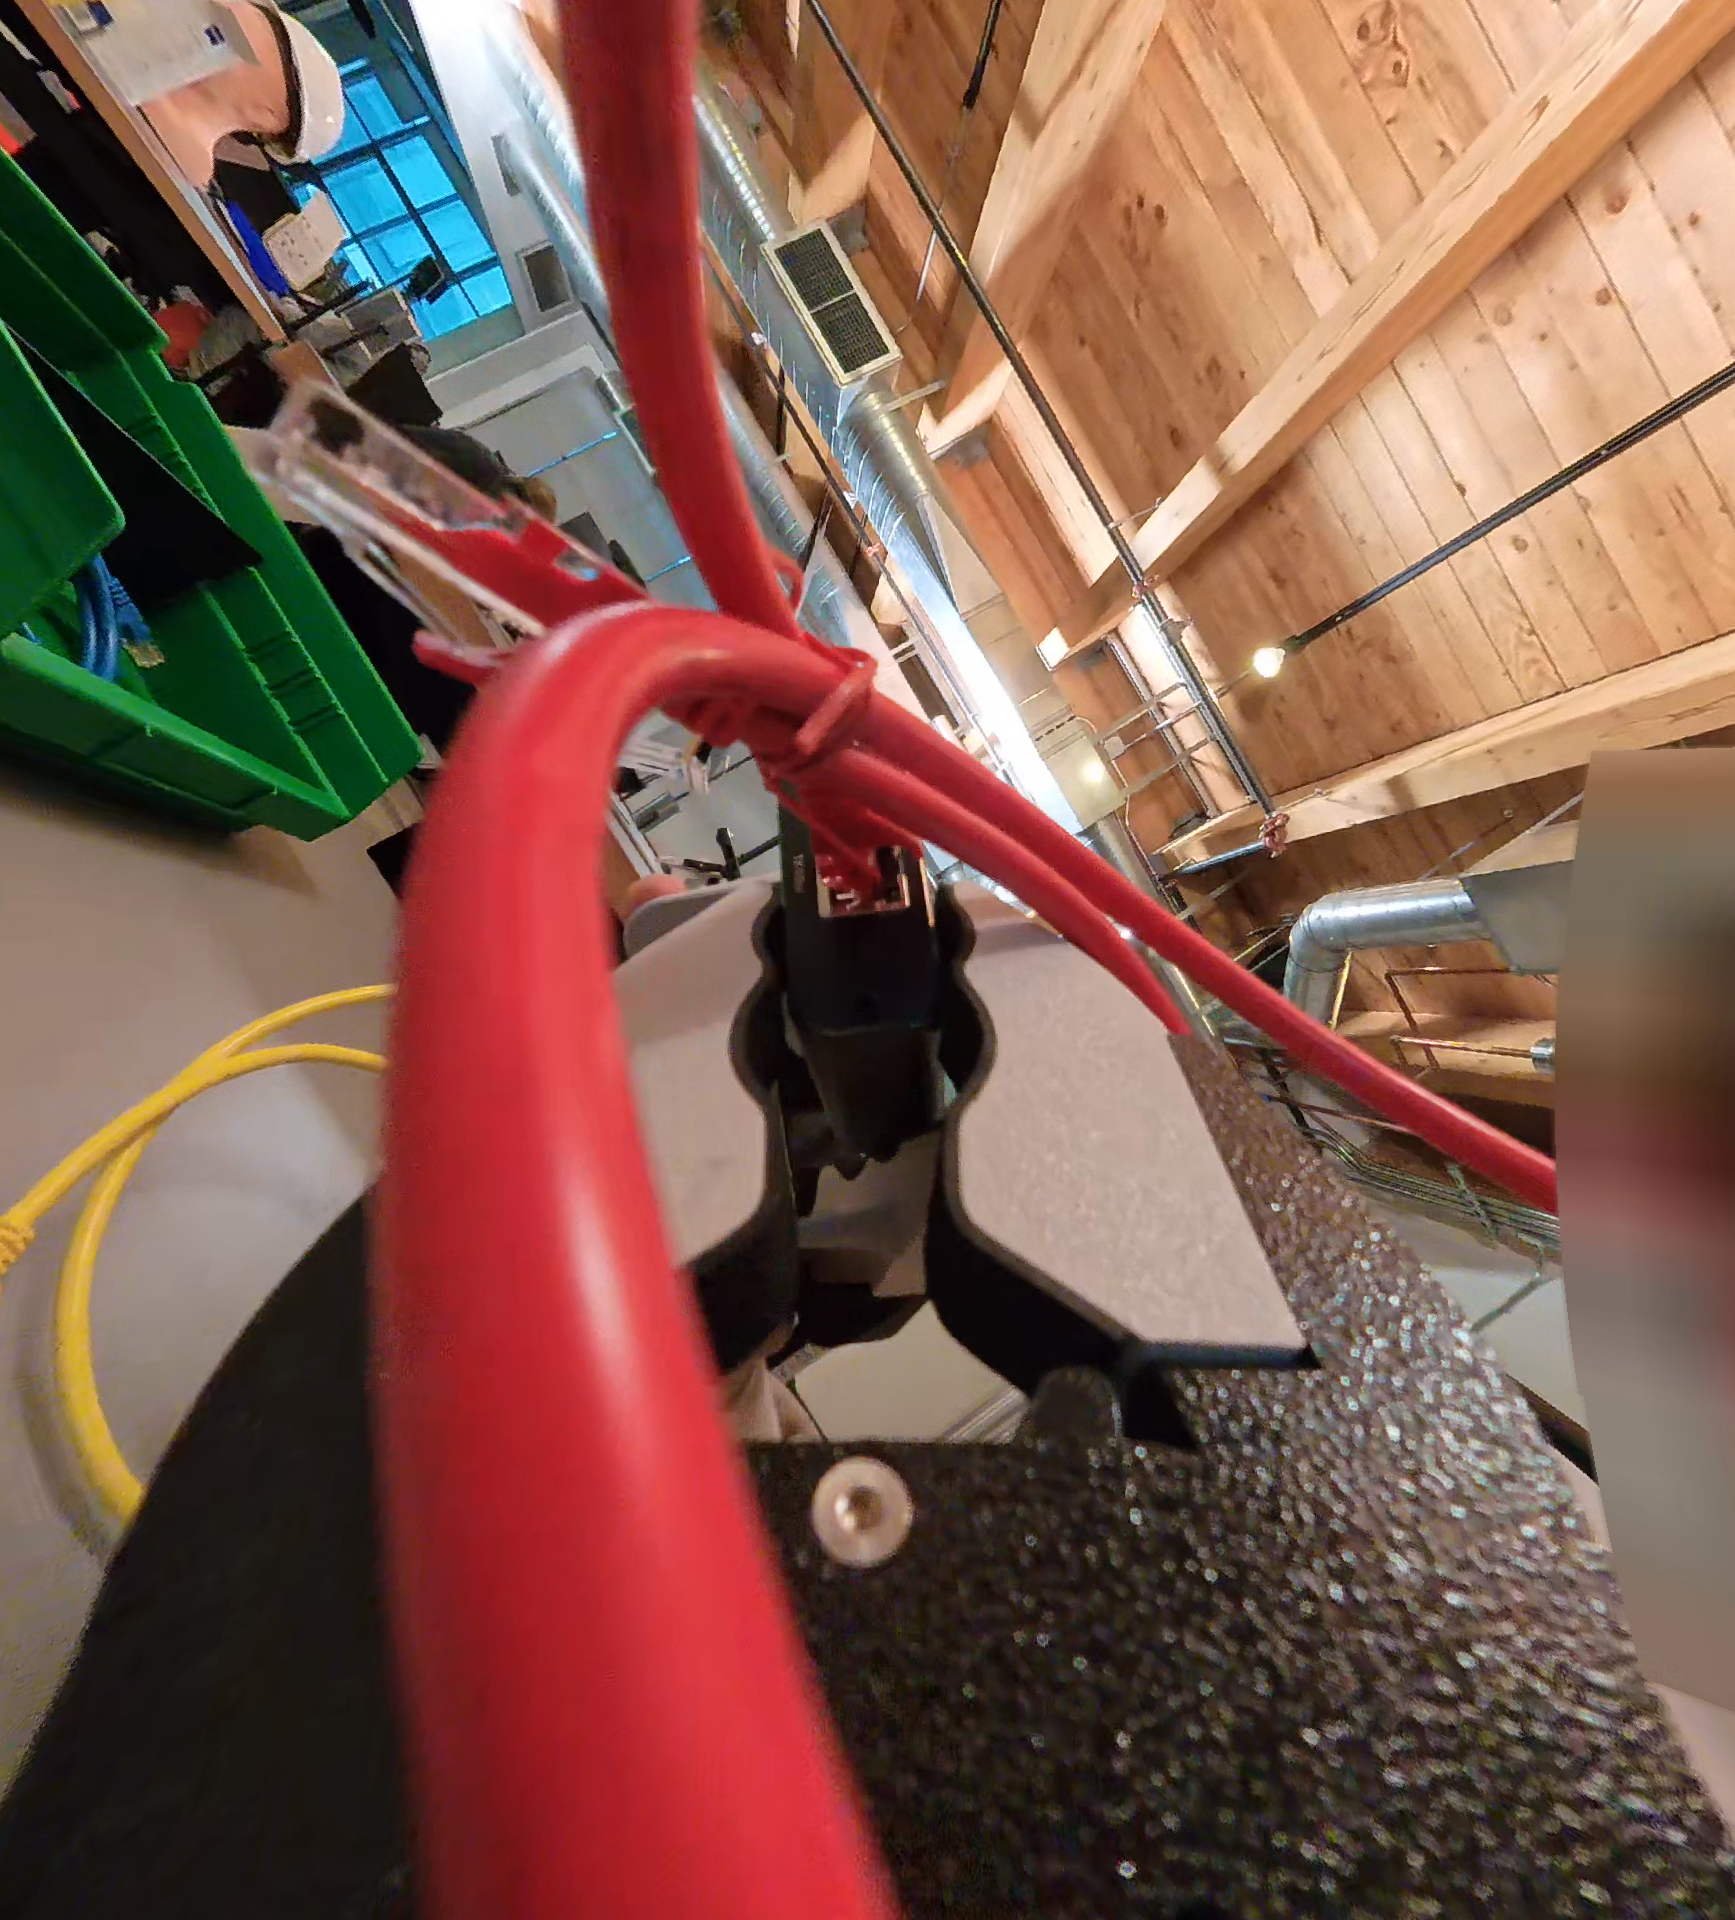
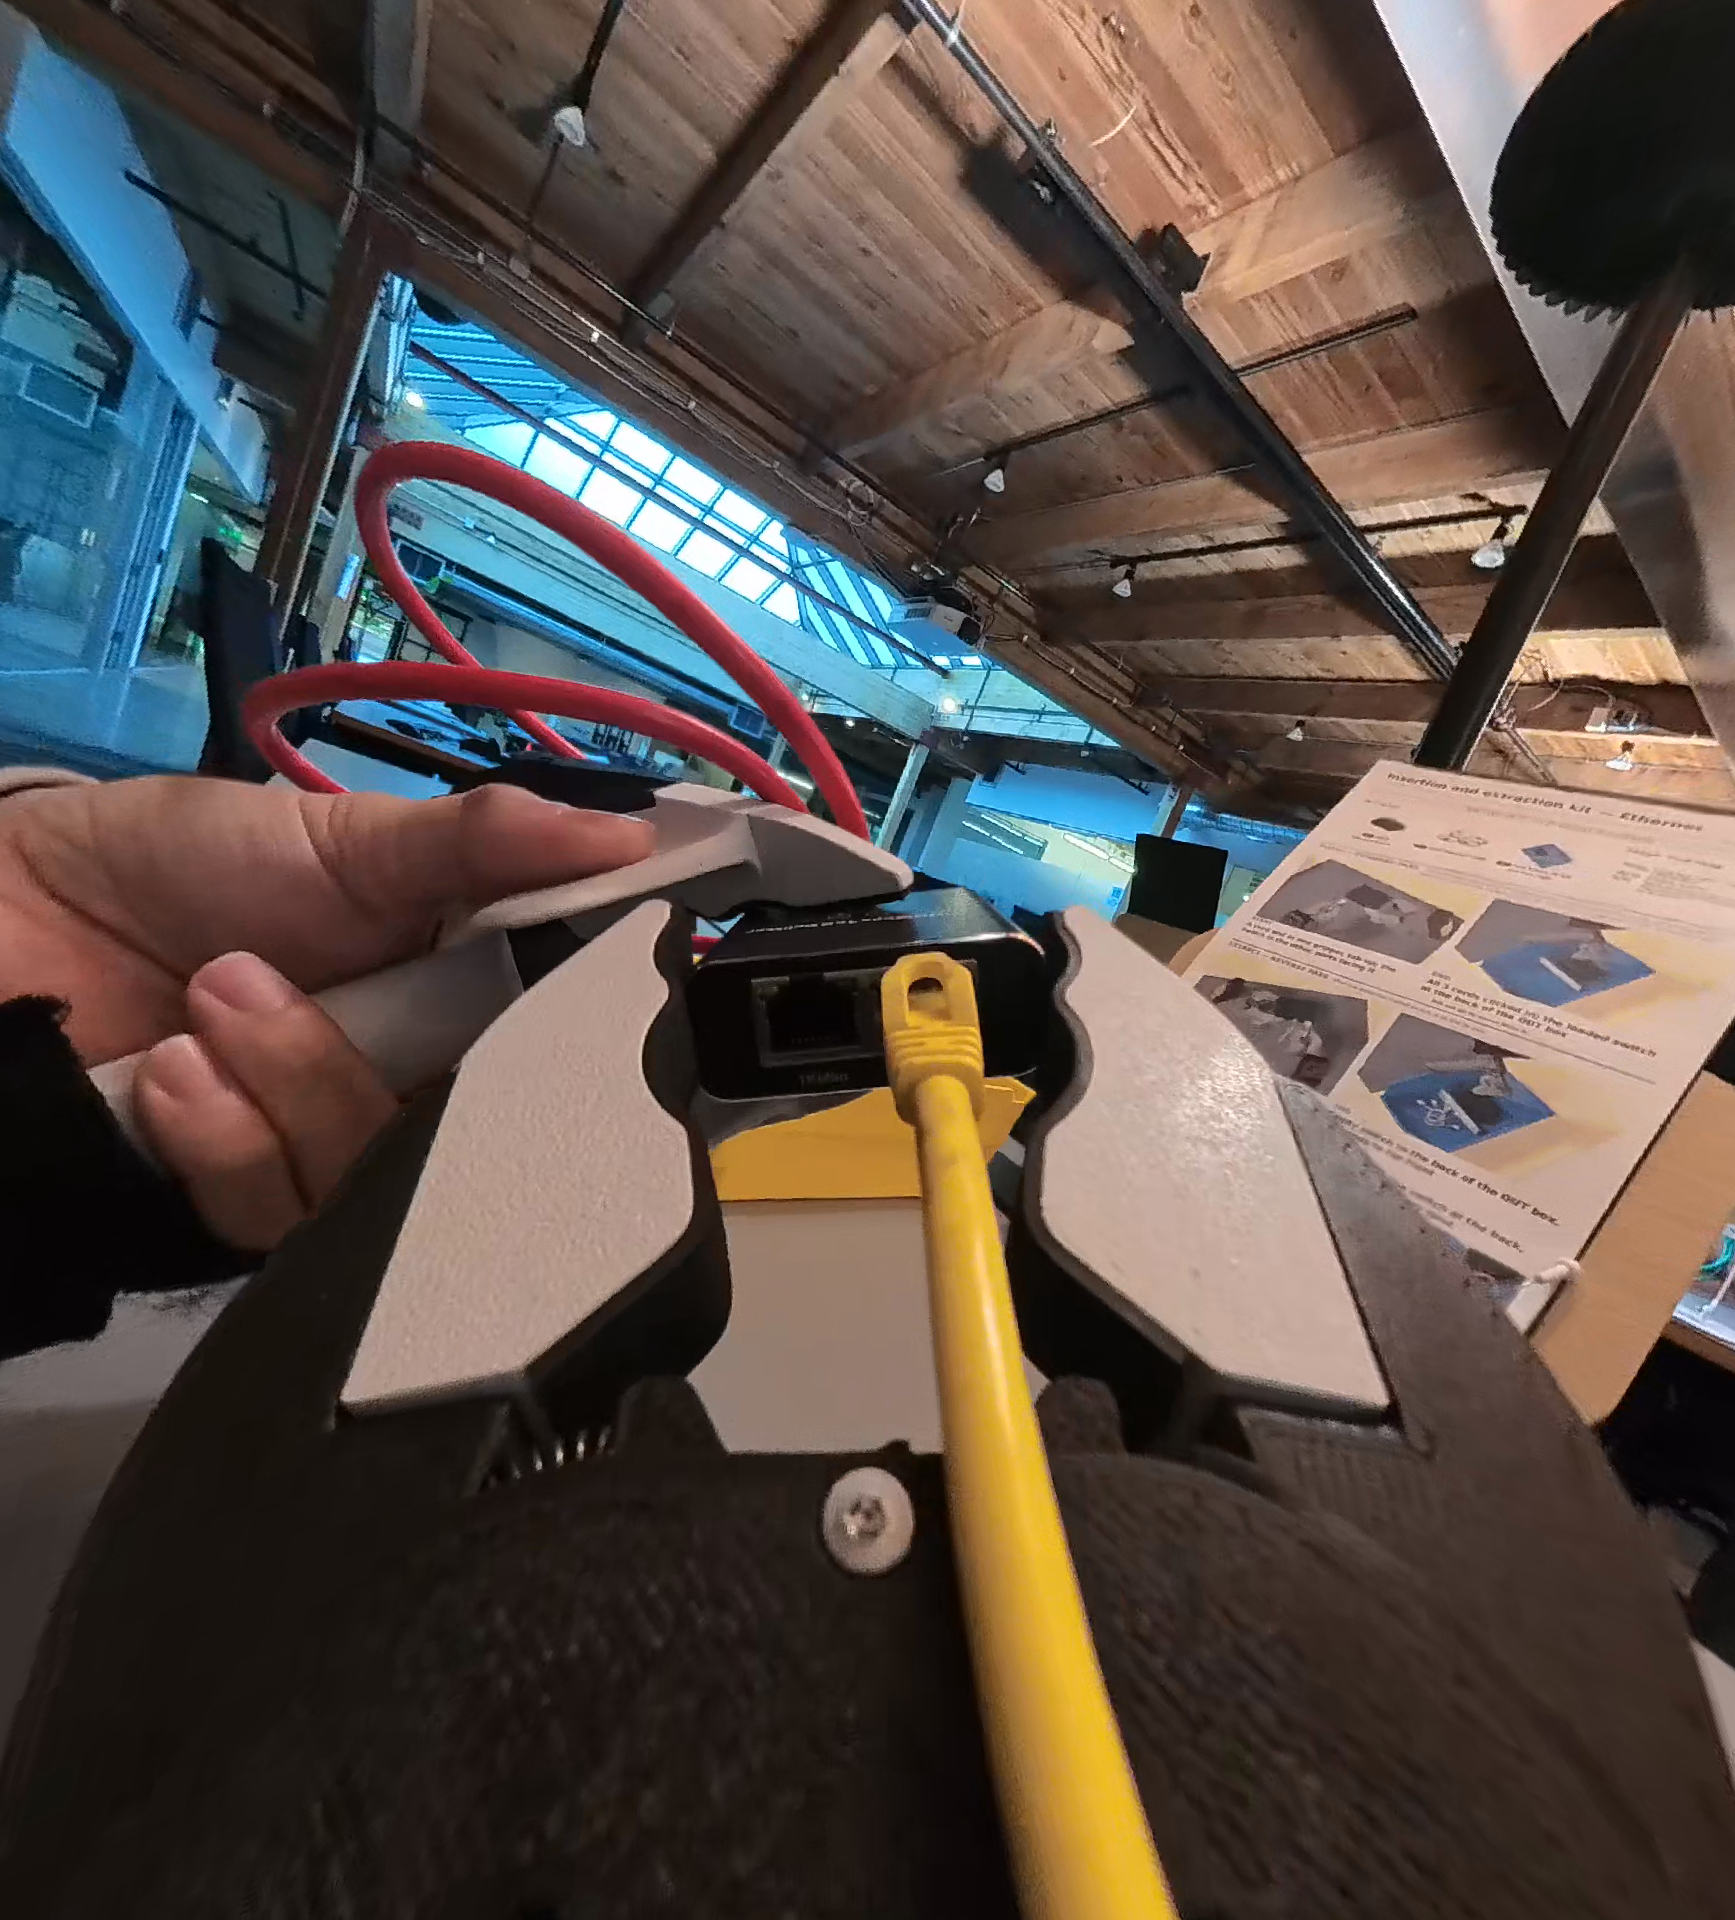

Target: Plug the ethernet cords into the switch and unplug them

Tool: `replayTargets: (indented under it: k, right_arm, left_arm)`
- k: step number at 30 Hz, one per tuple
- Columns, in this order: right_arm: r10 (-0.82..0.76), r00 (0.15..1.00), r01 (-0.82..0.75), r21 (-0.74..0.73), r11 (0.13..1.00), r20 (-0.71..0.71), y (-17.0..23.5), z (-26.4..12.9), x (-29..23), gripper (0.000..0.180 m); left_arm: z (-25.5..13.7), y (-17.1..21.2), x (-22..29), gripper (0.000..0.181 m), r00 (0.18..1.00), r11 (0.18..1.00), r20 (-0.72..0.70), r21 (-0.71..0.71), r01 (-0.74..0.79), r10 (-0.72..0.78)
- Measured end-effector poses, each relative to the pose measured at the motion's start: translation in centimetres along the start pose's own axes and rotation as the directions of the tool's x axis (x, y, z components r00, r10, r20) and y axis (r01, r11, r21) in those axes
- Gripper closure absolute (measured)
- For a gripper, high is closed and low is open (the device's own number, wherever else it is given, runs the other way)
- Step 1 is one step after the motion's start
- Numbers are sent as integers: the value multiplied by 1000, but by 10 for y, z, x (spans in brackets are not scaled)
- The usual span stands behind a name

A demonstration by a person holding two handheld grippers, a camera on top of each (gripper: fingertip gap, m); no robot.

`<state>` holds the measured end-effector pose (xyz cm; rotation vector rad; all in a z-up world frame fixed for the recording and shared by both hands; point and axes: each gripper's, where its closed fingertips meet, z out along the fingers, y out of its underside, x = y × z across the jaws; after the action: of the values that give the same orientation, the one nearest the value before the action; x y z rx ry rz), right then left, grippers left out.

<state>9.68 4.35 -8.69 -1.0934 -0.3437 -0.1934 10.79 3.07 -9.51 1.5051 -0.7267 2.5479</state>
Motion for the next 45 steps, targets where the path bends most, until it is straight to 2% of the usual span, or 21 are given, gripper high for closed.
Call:
replayTargets:
  k: [1, 2, 5, 9, 11, 13, 14, 15, 19, 21, 22, 25, 27, 28, 29, 31, 35, 36, 38, 40, 45]
  right_arm:
    - [10, 1000, -10, -6, 1000, -1, 0, 1, 0, 115]
    - [14, 1000, -14, -12, 1000, -6, -1, 1, 1, 115]
    - [80, 996, -79, 31, 996, -32, -12, -1, 8, 115]
    - [168, 984, -162, 91, 983, -63, -26, -14, 29, 115]
    - [221, 974, -214, 115, 970, -49, -32, -20, 36, 115]
    - [214, 974, -206, 99, 974, -75, -35, -24, 42, 115]
    - [233, 968, -221, 126, 967, -90, -40, -27, 48, 115]
    - [281, 956, -263, 175, 949, -87, -47, -31, 53, 115]
    - [436, 900, -410, 317, 855, -12, -67, -49, 69, 115]
    - [426, 903, -423, 300, 855, 60, -70, -53, 65, 115]
    - [416, 906, -419, 286, 862, 76, -70, -55, 64, 115]
    - [386, 915, -404, 240, 883, 122, -68, -60, 60, 115]
    - [399, 908, -417, 182, 890, 127, -58, -59, 59, 115]
    - [399, 908, -416, 160, 895, 130, -54, -58, 57, 115]
    - [396, 907, -415, 139, 899, 146, -50, -56, 53, 115]
    - [406, 895, -426, 86, 900, 186, -43, -49, 43, 115]
    - [393, 880, -409, 6, 913, 268, -34, -36, 17, 115]
    - [390, 872, -404, -14, 915, 297, -33, -33, 9, 115]
    - [374, 869, -389, -21, 921, 324, -34, -28, -1, 115]
    - [375, 856, -392, -25, 919, 357, -36, -25, -9, 115]
    - [380, 840, -385, -70, 920, 387, -32, -18, -21, 115]
  left_arm:
    - [0, -1, 0, 156, 1000, 1000, 0, 1, -5, 5]
    - [1, -1, 0, 154, 1000, 1000, 4, -1, -17, 17]
    - [0, -6, -6, 123, 996, 996, 35, -18, -84, 85]
    - [-2, -1, -9, 111, 992, 986, 6, -115, -123, 124]
    - [-4, 10, -19, 118, 984, 958, 22, -232, -166, 175]
    - [-14, 35, -33, 118, 960, 864, -5, -433, -256, 281]
    - [-25, 50, -34, 110, 939, 788, -96, -520, -330, 330]
    - [-35, 60, -37, 114, 923, 724, -151, -579, -373, 355]
    - [-76, 73, -74, 116, 884, 501, -117, -787, -361, 453]
    - [-98, 51, -101, 117, 790, 417, -52, -827, -377, 611]
    - [-106, 32, -110, 119, 733, 425, 11, -821, -382, 680]
    - [-119, -46, -103, 124, 580, 548, 227, -693, -469, 782]
    - [-116, -92, -59, 128, 539, 604, 290, -508, -613, 791]
    - [-110, -104, -32, 128, 531, 593, 269, -434, -678, 803]
    - [-102, -107, -8, 129, 512, 557, 223, -402, -727, 829]
    - [-84, -95, 18, 127, 410, 416, 121, -476, -775, 904]
    - [-44, -52, 20, 120, 116, -18, -158, -664, -747, 981]
    - [-36, -37, 17, 118, 113, -79, -237, -674, -735, 965]
    - [-29, -6, 8, 105, 212, -123, -369, -704, -700, 905]
    - [-25, 11, -4, 106, 268, -149, -423, -729, -668, 866]
    - [-23, 41, -29, 94, 318, -221, -482, -769, -599, 816]
